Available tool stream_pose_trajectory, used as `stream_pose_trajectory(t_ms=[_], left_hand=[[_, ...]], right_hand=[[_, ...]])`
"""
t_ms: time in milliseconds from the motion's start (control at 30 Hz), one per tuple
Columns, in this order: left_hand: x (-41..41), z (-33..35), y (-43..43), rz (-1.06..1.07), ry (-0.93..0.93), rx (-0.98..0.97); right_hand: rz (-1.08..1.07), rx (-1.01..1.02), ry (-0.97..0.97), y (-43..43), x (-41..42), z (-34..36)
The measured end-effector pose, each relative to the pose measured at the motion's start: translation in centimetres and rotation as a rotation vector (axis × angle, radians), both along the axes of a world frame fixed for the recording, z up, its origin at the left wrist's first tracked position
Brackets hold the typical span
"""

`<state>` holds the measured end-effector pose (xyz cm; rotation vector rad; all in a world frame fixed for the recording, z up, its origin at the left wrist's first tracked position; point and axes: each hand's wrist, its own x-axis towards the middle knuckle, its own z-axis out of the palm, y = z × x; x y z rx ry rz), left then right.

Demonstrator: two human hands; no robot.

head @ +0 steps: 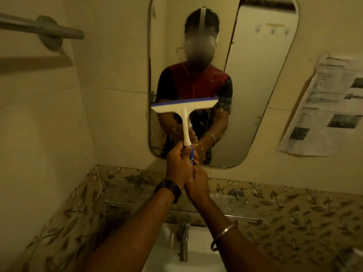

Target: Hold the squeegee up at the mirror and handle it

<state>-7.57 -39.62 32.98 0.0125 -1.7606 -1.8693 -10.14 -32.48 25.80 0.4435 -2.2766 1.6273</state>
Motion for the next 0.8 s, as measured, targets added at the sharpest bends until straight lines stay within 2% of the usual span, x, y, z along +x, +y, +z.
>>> stream_pose_trajectory(t_ms=[167, 333, 500, 633, 800], left_hand=[[1.5, 1.9, 1.0, -0.037, 0.068, -0.016], [1.6, 9.7, 2.1, -0.013, 0.298, -0.15], [-0.4, 15.9, 3.1, 0.048, 0.331, -0.149], [-1.4, 15.3, 3.9, 0.092, 0.279, -0.191], [-2.4, 9.6, 4.7, 0.05, 0.162, -0.242]], right_hand=[[0.025, -0.063, 0.088, 1.4, 0.6, 1.5], [0.089, -0.221, 0.201, 2.2, 0.3, 9.3], [0.128, -0.251, 0.258, 3.0, -1.8, 15.4], [0.127, -0.269, 0.191, 3.3, -2.5, 14.6], [0.063, -0.321, 0.055, 3.4, -2.4, 8.5]])
